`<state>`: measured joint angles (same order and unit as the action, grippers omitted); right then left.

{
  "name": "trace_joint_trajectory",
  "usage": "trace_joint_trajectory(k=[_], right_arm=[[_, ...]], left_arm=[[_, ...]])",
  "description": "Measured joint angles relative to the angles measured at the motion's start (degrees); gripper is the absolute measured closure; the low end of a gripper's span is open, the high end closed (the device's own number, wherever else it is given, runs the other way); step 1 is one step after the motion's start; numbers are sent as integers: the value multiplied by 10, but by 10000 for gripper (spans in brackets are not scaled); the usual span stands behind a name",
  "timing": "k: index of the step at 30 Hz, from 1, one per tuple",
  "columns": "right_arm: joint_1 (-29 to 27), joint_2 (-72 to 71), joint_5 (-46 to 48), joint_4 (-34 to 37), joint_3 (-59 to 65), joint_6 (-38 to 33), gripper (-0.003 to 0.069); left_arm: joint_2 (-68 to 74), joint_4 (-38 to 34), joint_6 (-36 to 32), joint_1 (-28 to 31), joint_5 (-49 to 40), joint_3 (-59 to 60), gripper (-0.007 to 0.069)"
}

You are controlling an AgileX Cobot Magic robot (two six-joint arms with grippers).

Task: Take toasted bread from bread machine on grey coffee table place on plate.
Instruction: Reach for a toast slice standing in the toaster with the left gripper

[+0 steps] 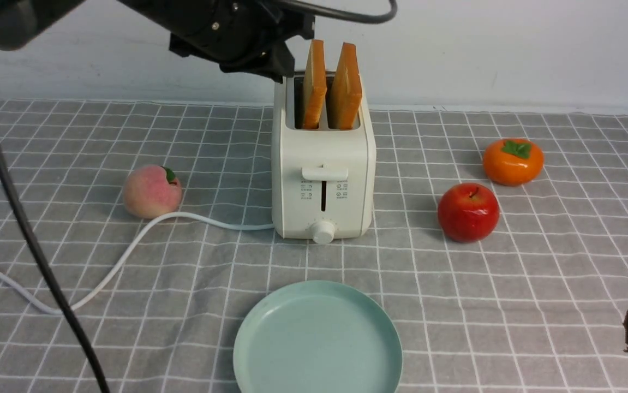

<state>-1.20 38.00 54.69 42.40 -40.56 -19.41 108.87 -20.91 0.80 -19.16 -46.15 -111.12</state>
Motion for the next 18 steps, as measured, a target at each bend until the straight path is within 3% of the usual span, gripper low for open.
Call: trace_joint_trajectory(k=[3, 4, 6, 9, 13, 16, 18], right_arm=[[0, 0, -5, 0, 0, 0, 661], [0, 0, -6, 0, 0, 0, 661], [0, 0, -9, 0, 0, 0, 661], [0, 0, -12, 0, 0, 0, 661], [0, 0, -13, -2, 0, 0, 659], [0, 0, -15, -6, 0, 0, 660], [0, 1, -15, -6, 0, 0, 660]], left_arm=[[31, -24, -36, 0, 32, -13, 288], [33, -25, -38, 0, 34, -13, 278], [57, -58, -70, 0, 62, -14, 149], [79, -84, -92, 0, 93, -14, 84], [99, -90, -103, 0, 126, -14, 67], [112, -91, -104, 0, 153, -14, 95], [120, -93, -111, 0, 170, -15, 193]])
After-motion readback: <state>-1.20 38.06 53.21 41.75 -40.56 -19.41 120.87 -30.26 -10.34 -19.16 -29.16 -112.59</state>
